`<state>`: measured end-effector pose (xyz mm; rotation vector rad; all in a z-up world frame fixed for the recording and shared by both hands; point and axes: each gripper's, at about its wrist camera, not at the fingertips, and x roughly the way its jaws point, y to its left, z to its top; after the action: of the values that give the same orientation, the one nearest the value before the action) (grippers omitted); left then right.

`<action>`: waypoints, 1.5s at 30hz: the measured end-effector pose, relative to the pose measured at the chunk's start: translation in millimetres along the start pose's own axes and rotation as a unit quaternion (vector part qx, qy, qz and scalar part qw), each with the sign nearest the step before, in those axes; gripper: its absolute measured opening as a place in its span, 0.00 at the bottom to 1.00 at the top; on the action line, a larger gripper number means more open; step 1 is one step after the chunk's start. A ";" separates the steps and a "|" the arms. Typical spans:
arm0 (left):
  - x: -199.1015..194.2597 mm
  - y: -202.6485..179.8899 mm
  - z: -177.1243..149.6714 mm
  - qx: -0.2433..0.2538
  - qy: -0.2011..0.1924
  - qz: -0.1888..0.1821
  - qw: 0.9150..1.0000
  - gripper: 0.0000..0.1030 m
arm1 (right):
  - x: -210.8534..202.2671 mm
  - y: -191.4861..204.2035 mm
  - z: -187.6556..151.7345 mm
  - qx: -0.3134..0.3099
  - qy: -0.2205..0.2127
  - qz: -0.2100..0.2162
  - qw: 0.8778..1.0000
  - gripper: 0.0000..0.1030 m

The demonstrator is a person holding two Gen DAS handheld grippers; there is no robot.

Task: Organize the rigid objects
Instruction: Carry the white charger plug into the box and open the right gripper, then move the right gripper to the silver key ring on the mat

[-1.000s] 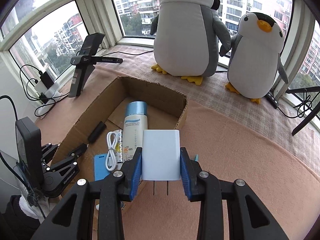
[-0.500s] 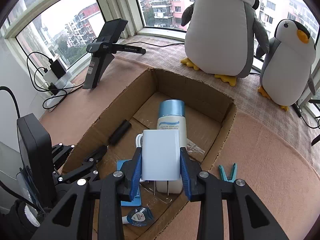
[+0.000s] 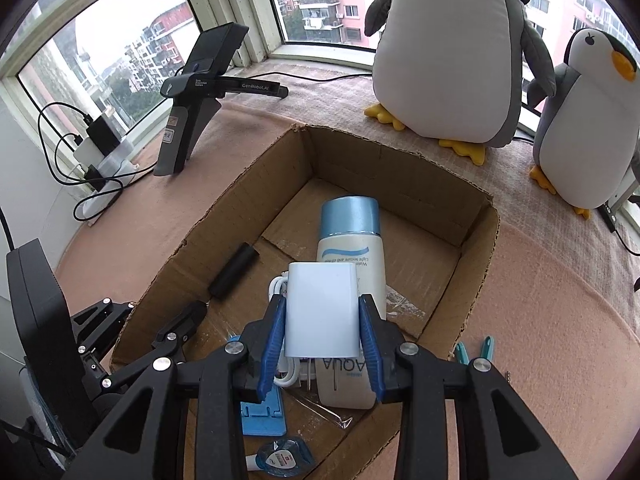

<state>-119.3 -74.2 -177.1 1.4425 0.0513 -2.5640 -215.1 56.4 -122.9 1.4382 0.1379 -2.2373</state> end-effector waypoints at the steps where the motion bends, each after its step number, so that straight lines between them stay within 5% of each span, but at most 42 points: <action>1: 0.0 0.0 -0.1 0.000 0.000 0.000 1.000 0.24 | -1.3 -0.6 -0.1 0.001 -0.004 -0.002 1.000 0.44; 3: -0.1 -0.7 0.2 -0.001 0.000 0.000 1.000 0.24 | -6.3 -1.4 -0.2 0.002 -0.015 -0.008 1.000 0.60; 20: 0.5 -2.7 -0.1 0.000 0.000 -0.002 1.000 0.24 | -95.3 -30.8 -19.7 0.059 -0.060 -0.004 0.996 0.60; 36: 1.0 -2.7 1.8 0.010 0.001 -0.001 1.000 0.24 | -200.7 -65.4 -59.7 0.097 -0.092 -0.053 0.990 0.60; 45: 0.9 -4.0 1.4 0.016 -0.001 0.004 1.000 0.24 | -216.7 -68.3 -86.4 0.109 -0.102 -0.059 0.987 0.60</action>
<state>-121.6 -70.6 -177.3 1.4487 0.0036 -2.5718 -100.0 217.6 18.0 1.3257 -0.0948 -2.5486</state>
